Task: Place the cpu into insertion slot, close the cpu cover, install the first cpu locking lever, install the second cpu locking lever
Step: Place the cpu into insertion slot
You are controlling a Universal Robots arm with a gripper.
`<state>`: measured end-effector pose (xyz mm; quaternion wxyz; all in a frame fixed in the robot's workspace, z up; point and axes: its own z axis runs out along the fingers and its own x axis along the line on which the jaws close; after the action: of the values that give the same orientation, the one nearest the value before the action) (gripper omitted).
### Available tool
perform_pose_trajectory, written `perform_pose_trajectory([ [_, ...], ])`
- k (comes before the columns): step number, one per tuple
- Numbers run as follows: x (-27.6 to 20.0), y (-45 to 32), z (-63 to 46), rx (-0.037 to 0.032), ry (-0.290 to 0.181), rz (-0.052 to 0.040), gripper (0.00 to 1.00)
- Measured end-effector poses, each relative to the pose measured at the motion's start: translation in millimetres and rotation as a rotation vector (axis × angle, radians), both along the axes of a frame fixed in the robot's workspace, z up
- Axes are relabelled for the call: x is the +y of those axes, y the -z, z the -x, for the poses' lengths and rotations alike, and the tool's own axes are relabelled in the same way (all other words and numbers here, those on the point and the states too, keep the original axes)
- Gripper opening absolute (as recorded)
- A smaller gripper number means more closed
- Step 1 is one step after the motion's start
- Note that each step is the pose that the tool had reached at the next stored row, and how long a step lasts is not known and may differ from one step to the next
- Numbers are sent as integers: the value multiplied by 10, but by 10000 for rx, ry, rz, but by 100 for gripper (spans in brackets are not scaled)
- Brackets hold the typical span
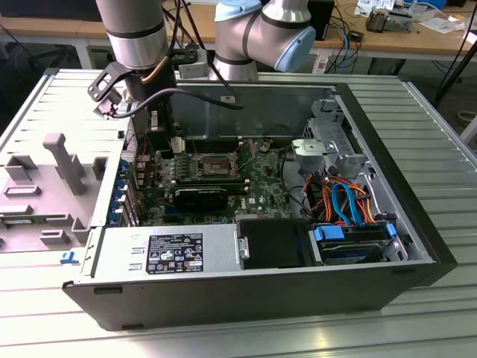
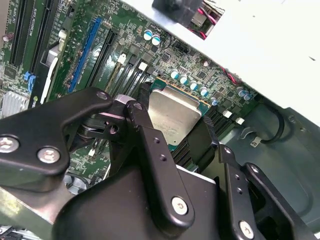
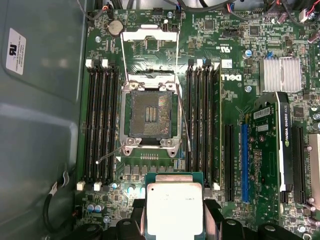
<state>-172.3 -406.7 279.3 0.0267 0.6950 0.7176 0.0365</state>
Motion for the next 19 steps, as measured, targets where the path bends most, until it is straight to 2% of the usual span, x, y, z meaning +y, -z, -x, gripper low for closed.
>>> perform_pose_trajectory([
  [10, 2, 4, 49, 1, -2, 1, 55],
  [19, 53, 50, -18, 1, 0, 0, 55],
])
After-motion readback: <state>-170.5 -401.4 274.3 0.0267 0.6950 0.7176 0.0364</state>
